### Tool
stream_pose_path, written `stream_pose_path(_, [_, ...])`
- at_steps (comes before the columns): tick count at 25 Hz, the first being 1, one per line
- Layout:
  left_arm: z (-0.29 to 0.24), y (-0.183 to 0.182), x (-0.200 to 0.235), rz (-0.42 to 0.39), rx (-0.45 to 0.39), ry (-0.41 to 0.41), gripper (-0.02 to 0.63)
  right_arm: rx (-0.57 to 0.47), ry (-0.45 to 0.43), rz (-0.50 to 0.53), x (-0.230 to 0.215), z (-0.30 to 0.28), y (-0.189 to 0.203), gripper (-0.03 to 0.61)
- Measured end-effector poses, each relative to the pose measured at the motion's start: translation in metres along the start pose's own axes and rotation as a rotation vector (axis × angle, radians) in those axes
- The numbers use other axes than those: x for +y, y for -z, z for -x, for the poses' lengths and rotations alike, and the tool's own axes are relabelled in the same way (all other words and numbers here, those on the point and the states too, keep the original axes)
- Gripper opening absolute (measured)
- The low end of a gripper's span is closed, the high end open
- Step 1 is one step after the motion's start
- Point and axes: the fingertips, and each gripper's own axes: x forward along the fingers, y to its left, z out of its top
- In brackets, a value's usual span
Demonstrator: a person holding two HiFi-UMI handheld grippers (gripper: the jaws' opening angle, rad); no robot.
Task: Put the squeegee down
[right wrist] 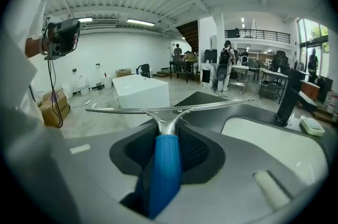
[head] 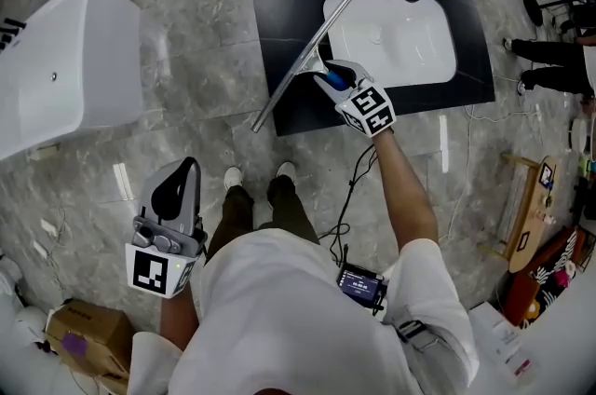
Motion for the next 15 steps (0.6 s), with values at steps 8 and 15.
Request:
stream_pose_path(8, [-0.025,0.016,-0.004,-0.001,0.044,0.025,-0.003,0.122,-0.102,0.060,-0.005,-0.030,0.042,0.135])
stream_pose_path(15, [-0.033,0.020,-0.001,0.002,0.058,0.011,-0.003,0.163,-0.139,0.085,-0.013,-0.040,0.057,0.135])
